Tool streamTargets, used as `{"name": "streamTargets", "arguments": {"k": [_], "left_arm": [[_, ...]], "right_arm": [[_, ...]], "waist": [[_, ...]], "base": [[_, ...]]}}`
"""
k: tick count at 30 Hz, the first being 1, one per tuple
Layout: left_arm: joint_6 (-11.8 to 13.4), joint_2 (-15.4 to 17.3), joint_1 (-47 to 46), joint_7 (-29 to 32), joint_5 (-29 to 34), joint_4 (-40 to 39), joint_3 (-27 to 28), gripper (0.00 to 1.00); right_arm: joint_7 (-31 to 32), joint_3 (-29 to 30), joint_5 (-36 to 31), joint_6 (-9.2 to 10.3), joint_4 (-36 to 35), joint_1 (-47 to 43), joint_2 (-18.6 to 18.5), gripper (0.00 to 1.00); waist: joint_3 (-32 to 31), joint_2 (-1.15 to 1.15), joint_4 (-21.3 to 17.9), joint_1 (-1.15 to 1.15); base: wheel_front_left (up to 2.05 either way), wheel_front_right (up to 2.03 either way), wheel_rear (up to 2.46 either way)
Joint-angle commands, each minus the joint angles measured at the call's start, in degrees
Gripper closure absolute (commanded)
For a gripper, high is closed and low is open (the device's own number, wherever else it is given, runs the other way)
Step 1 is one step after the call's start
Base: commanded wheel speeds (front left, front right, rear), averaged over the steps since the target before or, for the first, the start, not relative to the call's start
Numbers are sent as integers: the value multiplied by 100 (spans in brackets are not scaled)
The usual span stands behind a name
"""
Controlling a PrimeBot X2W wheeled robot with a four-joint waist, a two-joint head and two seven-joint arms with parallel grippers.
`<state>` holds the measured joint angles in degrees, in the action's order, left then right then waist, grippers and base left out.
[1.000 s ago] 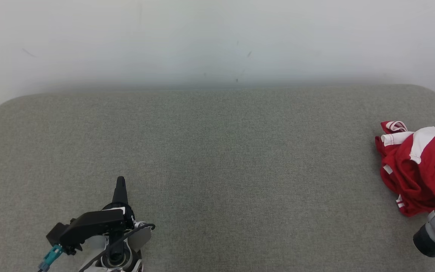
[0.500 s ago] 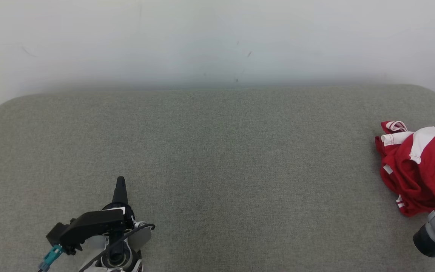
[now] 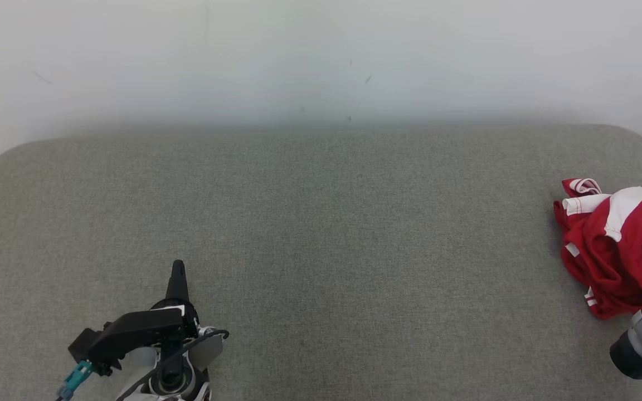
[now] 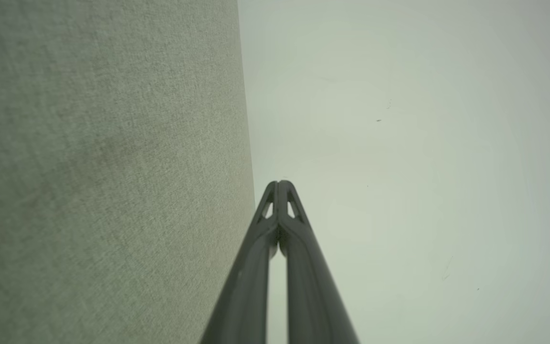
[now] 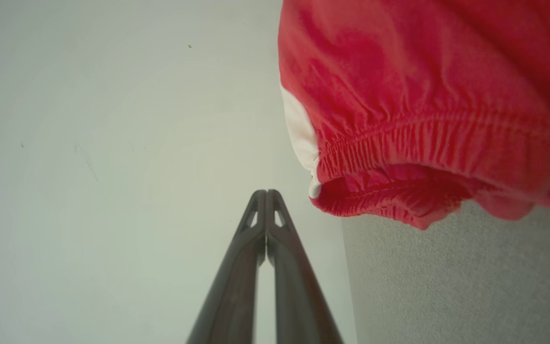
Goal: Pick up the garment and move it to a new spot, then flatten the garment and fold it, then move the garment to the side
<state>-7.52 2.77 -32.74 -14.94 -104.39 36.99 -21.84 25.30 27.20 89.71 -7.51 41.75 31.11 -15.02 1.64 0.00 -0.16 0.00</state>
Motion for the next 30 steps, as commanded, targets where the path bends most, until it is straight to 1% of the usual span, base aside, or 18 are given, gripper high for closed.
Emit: {"name": "streamTargets", "arguments": {"k": [1,30], "left_arm": [[-23,3,-13,-15,-40,16,-9,100],[-23,3,-12,-15,-40,15,-9,100]], "right_arm": [[37,6,13,4,10,2,-19,100],[27,5,11,4,9,3,-18,100]], "waist": [[0,0,0,0],[0,0,0,0]], "base": [[0,0,0],[0,0,0]]}}
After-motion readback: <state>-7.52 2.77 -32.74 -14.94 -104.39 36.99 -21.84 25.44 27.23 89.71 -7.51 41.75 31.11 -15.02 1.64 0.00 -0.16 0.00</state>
